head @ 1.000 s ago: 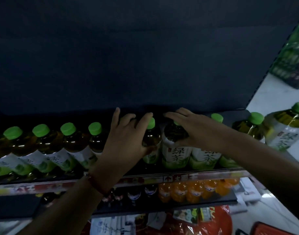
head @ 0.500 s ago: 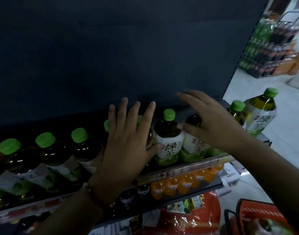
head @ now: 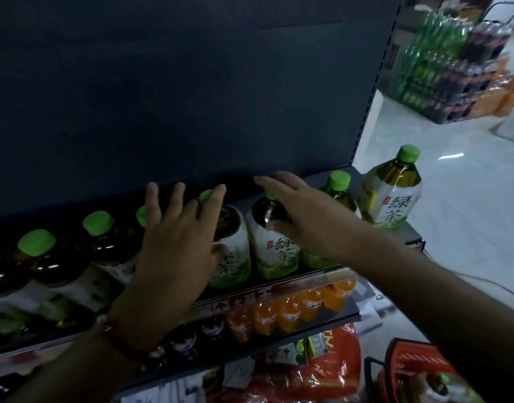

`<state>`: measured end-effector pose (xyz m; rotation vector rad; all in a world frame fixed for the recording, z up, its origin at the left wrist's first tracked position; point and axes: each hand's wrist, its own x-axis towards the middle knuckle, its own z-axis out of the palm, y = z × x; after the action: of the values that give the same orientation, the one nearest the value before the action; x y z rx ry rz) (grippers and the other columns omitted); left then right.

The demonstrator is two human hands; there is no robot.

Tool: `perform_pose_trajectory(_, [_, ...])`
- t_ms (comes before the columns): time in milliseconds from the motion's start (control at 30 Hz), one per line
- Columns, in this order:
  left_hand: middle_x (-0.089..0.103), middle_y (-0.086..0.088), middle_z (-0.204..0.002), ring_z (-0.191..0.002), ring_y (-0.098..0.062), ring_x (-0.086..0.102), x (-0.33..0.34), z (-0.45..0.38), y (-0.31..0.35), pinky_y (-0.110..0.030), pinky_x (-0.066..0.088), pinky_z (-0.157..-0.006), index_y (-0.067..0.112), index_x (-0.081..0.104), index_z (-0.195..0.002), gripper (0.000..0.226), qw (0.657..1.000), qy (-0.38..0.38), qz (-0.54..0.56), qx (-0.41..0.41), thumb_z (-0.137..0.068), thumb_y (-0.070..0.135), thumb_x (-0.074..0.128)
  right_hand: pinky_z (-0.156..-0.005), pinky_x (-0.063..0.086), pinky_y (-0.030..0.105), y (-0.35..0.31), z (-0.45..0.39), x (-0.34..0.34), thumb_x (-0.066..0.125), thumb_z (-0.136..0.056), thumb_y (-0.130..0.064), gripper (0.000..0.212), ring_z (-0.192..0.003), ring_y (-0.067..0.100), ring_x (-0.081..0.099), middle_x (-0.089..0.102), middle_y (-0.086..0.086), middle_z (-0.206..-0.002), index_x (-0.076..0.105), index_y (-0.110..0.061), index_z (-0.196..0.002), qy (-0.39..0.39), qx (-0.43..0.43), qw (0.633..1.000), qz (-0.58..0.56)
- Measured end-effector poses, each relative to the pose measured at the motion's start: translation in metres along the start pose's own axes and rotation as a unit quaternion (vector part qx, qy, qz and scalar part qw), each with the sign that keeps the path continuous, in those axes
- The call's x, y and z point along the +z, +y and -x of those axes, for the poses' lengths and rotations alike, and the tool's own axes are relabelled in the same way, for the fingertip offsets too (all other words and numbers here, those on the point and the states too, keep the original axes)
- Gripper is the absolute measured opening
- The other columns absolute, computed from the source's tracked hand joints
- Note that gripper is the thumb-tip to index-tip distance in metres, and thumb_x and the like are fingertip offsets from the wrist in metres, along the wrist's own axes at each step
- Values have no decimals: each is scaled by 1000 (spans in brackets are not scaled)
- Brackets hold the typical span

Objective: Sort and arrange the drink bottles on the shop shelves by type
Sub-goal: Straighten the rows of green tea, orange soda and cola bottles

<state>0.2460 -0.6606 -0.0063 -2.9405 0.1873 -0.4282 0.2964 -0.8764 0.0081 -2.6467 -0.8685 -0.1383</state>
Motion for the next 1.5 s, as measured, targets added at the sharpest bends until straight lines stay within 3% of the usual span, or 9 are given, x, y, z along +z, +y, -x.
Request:
perform_pose_trajectory(100, [21,-24,-160,-149,-47,4,-1,0,33,-60,3,-117,21,20,-156,93,998,43,15,-41,-83,59,63,-105,36,28,13,18,-18,56,-93,-47,69,-138,16,36,22,-8,-158,22,-33,-152,54,-61,997,-1])
perform_pose_trajectory(200, [35,-21,-154,-139,-40,27,-1,-8,84,-59,36,-103,20,33,-151,91,994,81,71,-32,-77,58,70,-107,31,26,49,37,-40,60,-89,-48,67,-135,12,35,37,-8,-148,33,-30,-148,161,-31,986,-32])
perform_pose_trajectory(367, [22,-15,-155,-133,-37,35,-1,-24,130,-50,42,-102,30,33,-152,79,985,42,124,-110,-85,43,74,-95,42,27,115,43,-31,66,-86,-48,75,-125,13,48,48,-8,-140,29,-32,-149,19,10,995,-93])
perform_pose_trajectory(533, [26,-13,-156,-131,-37,42,4,-21,132,-51,48,-96,24,58,-133,55,979,59,150,-125,-83,38,77,-91,48,34,140,37,-31,67,-88,-39,56,-112,9,55,58,-11,-126,44,-31,-139,5,-40,983,-179])
perform_pose_trajectory(700, [23,-11,-161,-134,-36,42,8,-21,134,-53,51,-95,25,58,-138,58,976,74,158,-131,-84,40,75,-92,38,24,133,42,-30,59,-93,-39,65,-126,12,47,47,-8,-144,28,-30,-150,10,-49,987,-156])
perform_pose_trajectory(933, [8,-18,-165,-147,-37,21,23,-13,167,-52,31,-112,22,42,-150,78,972,136,135,-133,-87,63,63,-104,32,27,181,81,-59,71,-84,-35,64,-128,7,32,42,0,-143,44,-23,-141,283,67,936,-198])
perform_pose_trajectory(1067, [12,-17,-164,-142,-50,21,42,-18,182,-67,31,-107,31,34,-152,89,981,111,68,-146,-77,66,68,-100,46,43,218,77,-32,77,-72,-48,77,-122,16,46,48,-2,-134,43,-28,-138,148,158,944,-249])
perform_pose_trajectory(1267, [25,-13,-161,-140,-52,20,62,-17,176,-65,26,-106,30,28,-154,93,980,152,24,-123,-77,55,75,-79,34,8,218,71,-24,78,-76,-24,62,-97,-8,44,56,-6,-122,51,-21,-131,123,103,959,-233])
perform_pose_trajectory(1500, [16,-10,-162,-142,-49,13,70,-14,175,-64,21,-112,31,25,-155,90,979,160,54,-111,-80,52,70,-90,52,45,193,74,-6,74,-82,-30,67,-111,16,60,62,1,-120,43,-17,-141,127,65,941,-308])
